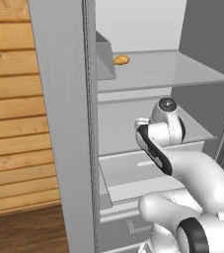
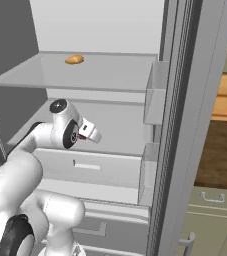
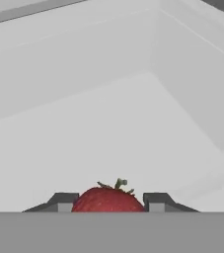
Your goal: Take the strawberry from the fridge and place it on top of the pancake, located on the dining counter.
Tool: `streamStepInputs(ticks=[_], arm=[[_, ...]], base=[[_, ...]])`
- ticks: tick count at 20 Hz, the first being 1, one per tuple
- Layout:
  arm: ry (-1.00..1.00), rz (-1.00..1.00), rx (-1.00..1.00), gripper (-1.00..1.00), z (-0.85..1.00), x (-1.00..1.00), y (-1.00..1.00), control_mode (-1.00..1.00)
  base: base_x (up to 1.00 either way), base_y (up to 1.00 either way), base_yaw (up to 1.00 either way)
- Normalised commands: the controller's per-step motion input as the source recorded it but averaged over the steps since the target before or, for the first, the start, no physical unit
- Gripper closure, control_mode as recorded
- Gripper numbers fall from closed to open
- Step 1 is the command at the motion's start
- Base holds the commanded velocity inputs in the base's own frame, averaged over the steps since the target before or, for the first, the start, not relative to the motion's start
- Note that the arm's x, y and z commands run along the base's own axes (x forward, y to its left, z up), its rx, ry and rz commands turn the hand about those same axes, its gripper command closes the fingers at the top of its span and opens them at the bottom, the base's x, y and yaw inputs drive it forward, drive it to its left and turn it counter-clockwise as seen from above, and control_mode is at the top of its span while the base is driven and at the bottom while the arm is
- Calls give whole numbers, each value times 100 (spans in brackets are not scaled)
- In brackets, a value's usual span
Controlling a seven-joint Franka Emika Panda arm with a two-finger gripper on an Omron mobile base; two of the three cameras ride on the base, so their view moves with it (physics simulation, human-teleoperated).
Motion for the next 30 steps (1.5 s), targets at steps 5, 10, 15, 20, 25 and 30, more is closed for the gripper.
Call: streamStepInputs(ticks=[5, 10, 15, 20, 25, 30], arm=[[2, 12, 4, 100, 95, -94, -1, -100], [22, 7, -1, 100, 100, -87, 0, -100], [16, 7, -1, 100, 94, -100, 0, -100], [-5, 8, -2, 100, 18, -100, 12, -100], [-12, 9, -2, 100, -16, -94, 5, -100], [1, 3, -10, 100, -24, -15, 7, -100]], base=[[0, 0, 0], [0, 0, 0], [0, 0, 0], [0, 0, 0], [0, 0, 0], [0, 0, 0]])
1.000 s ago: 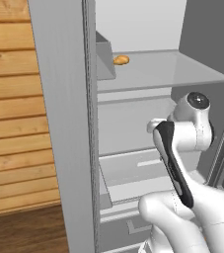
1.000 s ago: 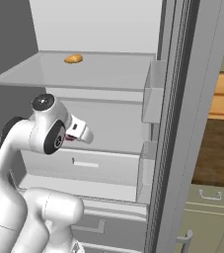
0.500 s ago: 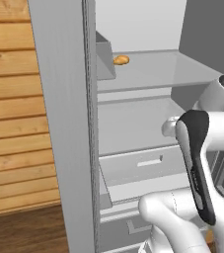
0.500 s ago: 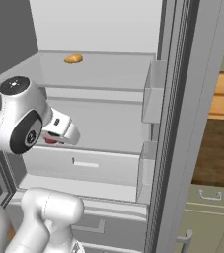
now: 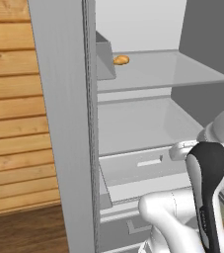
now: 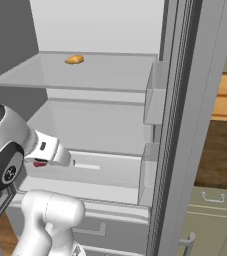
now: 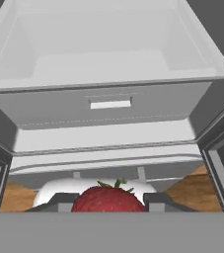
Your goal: Take the strawberry from the fridge and place it on top of the pancake, located on the dining counter.
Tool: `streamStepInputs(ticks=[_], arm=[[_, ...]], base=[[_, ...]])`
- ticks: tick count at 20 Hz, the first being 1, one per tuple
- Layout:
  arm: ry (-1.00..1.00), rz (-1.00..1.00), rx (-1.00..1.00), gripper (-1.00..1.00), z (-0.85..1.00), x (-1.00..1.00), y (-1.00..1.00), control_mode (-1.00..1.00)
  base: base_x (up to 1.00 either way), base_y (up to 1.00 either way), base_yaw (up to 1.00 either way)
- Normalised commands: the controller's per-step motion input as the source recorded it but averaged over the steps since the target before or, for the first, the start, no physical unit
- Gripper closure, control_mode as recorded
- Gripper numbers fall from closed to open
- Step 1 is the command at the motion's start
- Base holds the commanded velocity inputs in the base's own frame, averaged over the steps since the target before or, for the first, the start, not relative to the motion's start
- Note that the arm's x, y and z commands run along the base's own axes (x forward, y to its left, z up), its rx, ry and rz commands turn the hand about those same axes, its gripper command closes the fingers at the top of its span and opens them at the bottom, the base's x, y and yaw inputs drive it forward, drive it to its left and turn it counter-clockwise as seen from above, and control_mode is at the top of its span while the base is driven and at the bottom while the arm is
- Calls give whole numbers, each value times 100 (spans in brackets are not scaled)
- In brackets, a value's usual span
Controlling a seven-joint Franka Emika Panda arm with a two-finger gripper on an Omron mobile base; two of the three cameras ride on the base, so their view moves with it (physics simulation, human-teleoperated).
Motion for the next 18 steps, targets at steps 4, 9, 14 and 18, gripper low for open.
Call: streamStepInputs(ticks=[4, 9, 14, 18], arm=[[1, 0, -1, 100, 0, 0, 5, -100], [0, 0, 0, 100, 0, 0, 0, -100], [0, 0, 0, 100, 0, 0, 0, 100], [0, 0, 0, 100, 0, 0, 0, 100]], base=[[0, 0, 0], [0, 0, 0], [-45, 0, 10], [-67, 0, 30]])
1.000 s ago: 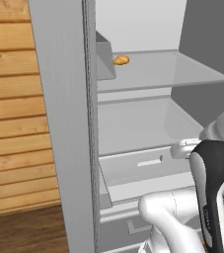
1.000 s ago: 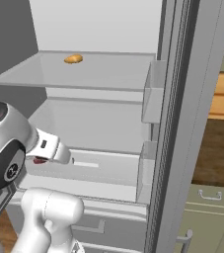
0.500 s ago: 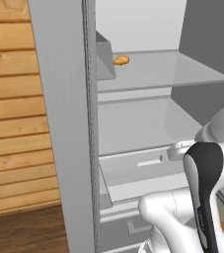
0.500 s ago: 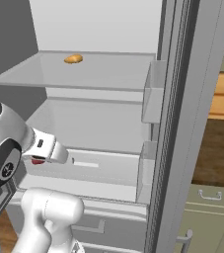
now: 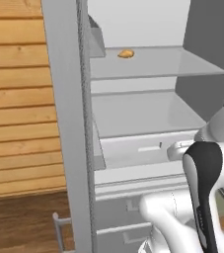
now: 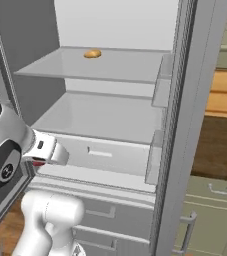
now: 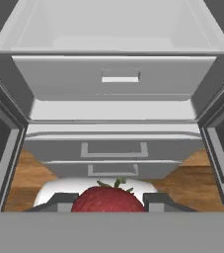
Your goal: Take the strawberry from the fridge and place it on top of the pancake, located on the dining counter.
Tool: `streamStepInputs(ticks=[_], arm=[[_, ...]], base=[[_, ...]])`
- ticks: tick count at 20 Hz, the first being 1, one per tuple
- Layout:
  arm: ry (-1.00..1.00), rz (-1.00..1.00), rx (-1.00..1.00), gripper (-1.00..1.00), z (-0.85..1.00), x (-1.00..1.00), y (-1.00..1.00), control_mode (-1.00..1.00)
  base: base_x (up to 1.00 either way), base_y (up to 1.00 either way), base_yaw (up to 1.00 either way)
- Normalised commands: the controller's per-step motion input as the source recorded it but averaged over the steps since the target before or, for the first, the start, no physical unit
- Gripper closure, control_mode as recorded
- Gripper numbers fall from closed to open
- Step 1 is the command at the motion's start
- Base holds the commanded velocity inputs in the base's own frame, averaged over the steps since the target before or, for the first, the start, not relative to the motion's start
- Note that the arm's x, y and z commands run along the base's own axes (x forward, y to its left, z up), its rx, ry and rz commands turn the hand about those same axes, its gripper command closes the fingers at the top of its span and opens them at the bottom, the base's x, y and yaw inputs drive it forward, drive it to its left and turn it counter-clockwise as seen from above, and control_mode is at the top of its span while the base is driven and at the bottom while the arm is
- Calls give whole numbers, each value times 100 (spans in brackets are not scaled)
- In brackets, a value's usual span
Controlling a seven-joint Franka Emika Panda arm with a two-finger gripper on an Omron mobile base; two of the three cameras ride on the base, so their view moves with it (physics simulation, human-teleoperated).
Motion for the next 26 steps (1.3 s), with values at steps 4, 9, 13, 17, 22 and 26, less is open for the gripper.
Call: streamStepInputs(ticks=[4, 9, 13, 17, 22, 26], arm=[[0, 0, 0, 100, 0, 0, 0, 100], [0, 0, 0, 100, 0, 0, 0, 100], [0, 0, 0, 100, 0, 0, 0, 100], [0, 0, 0, 100, 0, 0, 0, 100], [0, 0, 0, 100, 0, 0, 0, 100], [0, 0, 0, 100, 0, 0, 0, 100]], base=[[-27, -5, 57], [-47, -6, 74], [-54, -25, 84], [-62, -7, 79], [-77, 16, 72], [-71, 58, 71]])
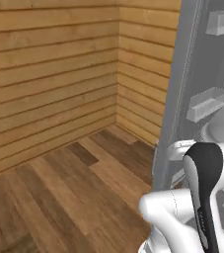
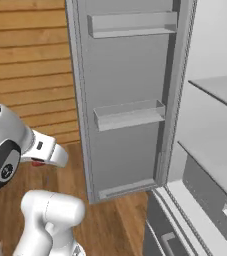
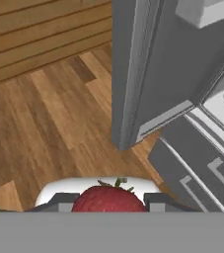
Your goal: Take the strawberry from the fridge and place it on top of the pancake, located on the dining counter.
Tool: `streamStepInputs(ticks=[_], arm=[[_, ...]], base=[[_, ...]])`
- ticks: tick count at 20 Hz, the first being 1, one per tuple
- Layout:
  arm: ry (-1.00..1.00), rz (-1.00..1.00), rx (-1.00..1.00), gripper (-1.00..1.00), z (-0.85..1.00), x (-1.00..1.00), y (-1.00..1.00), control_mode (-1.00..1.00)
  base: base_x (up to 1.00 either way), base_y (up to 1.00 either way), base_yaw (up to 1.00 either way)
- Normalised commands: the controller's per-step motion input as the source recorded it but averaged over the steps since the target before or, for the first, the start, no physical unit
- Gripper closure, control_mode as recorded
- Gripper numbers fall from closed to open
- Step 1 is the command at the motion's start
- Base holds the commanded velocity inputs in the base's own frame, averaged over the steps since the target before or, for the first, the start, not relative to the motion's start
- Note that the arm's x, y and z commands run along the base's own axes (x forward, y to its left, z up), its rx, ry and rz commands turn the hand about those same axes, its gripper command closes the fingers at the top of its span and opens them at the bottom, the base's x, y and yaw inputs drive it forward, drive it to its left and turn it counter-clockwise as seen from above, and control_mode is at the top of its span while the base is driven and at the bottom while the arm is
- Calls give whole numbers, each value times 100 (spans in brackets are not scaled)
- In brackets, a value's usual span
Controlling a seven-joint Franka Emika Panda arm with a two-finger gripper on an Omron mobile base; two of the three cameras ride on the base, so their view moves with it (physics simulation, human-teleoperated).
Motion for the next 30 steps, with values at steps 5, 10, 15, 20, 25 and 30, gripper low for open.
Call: streamStepInputs(ticks=[5, 10, 15, 20, 25, 30], arm=[[0, 0, 0, 100, 0, 0, 0, 100], [0, 0, 0, 100, 0, 0, 0, 100], [0, 0, 0, 100, 0, 0, 0, 100], [0, 0, 0, 100, 0, 0, 0, 100], [0, 0, 0, 100, 0, 0, 0, 100], [0, 0, 0, 100, 0, 0, 0, 100]], base=[[-73, 81, 69], [-20, 79, 50], [73, 58, 33], [100, 64, 10], [100, 38, -10], [99, 0, -31]])
